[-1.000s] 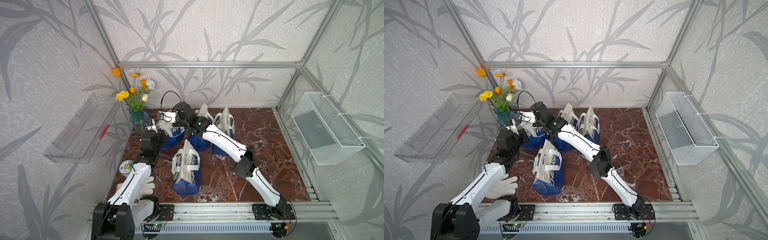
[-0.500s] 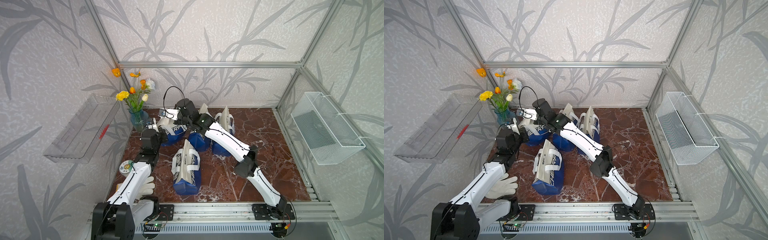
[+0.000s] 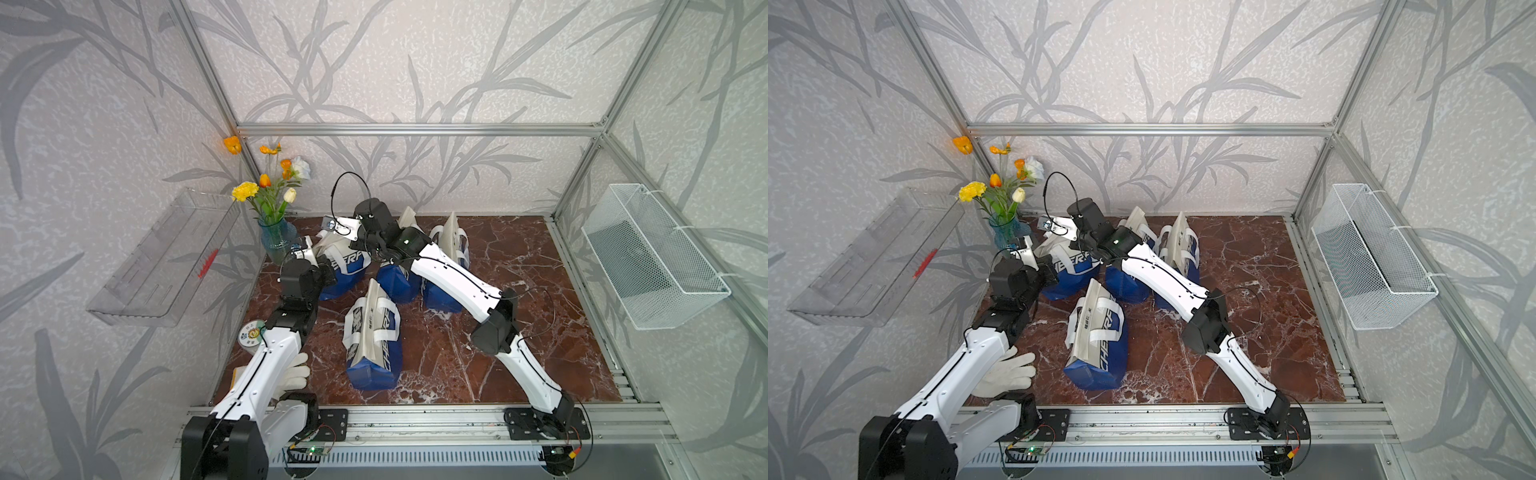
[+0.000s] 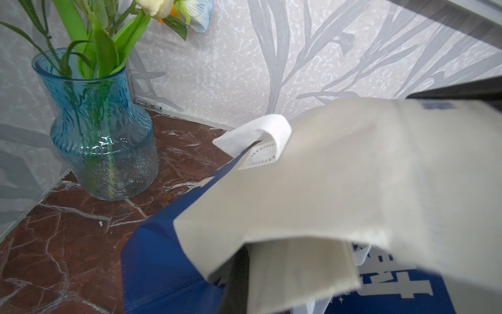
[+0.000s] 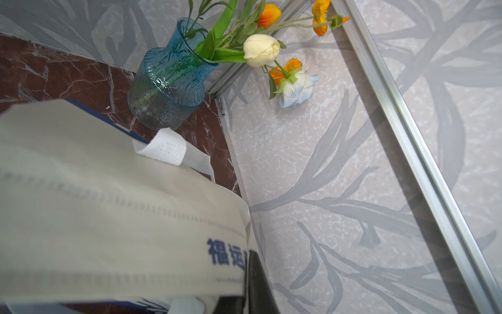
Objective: Open the takeout bag
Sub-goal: Open the takeout bag at the center of the board.
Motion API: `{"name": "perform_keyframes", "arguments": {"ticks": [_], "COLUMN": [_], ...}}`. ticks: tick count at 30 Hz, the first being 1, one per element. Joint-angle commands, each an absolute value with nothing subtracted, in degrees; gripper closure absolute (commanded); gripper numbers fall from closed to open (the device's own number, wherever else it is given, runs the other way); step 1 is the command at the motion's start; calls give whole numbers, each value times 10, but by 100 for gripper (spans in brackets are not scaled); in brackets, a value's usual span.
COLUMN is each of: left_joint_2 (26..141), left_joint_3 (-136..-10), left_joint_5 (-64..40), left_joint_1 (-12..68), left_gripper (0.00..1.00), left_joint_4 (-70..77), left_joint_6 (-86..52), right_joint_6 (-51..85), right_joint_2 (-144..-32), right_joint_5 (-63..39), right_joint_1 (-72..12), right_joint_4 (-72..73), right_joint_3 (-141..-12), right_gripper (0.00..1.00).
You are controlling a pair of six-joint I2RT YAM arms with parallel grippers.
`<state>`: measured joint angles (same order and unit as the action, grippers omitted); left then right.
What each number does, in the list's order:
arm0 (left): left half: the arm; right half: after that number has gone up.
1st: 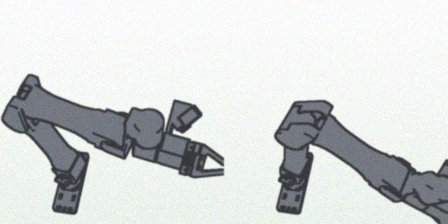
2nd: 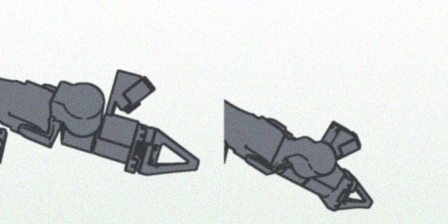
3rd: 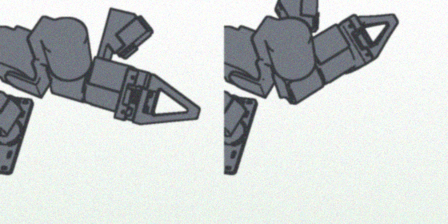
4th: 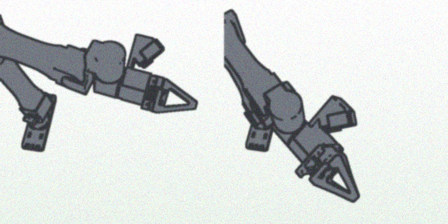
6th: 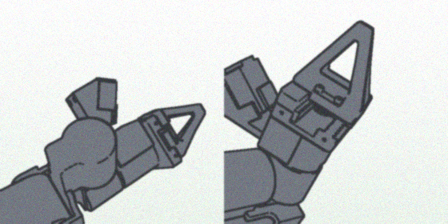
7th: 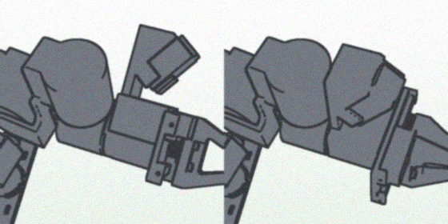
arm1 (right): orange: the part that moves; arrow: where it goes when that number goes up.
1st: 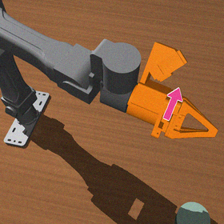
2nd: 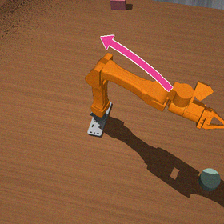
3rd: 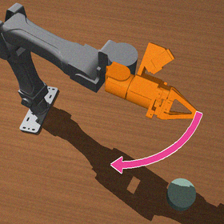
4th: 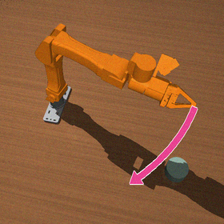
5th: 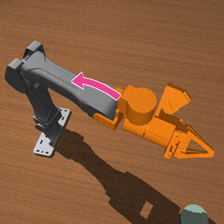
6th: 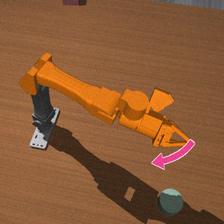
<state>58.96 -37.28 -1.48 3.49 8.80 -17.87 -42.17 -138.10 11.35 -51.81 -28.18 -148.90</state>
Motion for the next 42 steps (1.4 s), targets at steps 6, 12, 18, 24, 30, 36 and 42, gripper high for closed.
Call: {"name": "perform_keyframes", "arguments": {"ticks": [6,12,18,24,30,36,42], "left_joint_2": [579,576,571,570,568,562,554], "left_joint_3": [-365,-366,-369,-369,-366,-364,-365], "left_joint_5": [-37,-39,-40,-45,-52,-54,-54], "left_joint_1": [27,27,27,27,27,28,28], "left_gripper": [100,100,100,100,100,100,100], "left_joint_4": [76,78,76,75,75,72,68], "left_joint_6": [-211,-204,-196,-192,-184,-175,-170], "right_joint_6": [-326,-300,-308,-302,-304,-308,-324], "right_joint_2": [-1352,-1352,-1352,-1365,-1403,-1430,-1433], "right_joint_5": [77,-1,-65,-86,-69,-65,-62], "right_joint_1": [-495,-480,-479,-481,-488,-493,-495], "right_joint_4": [-255,-280,-304,-293,-292,-293,-308], "right_joint_3": [-1466,-1463,-1465,-1470,-1527,-1552,-1546], "right_gripper": [70,55,49,47,48,49,49]}}
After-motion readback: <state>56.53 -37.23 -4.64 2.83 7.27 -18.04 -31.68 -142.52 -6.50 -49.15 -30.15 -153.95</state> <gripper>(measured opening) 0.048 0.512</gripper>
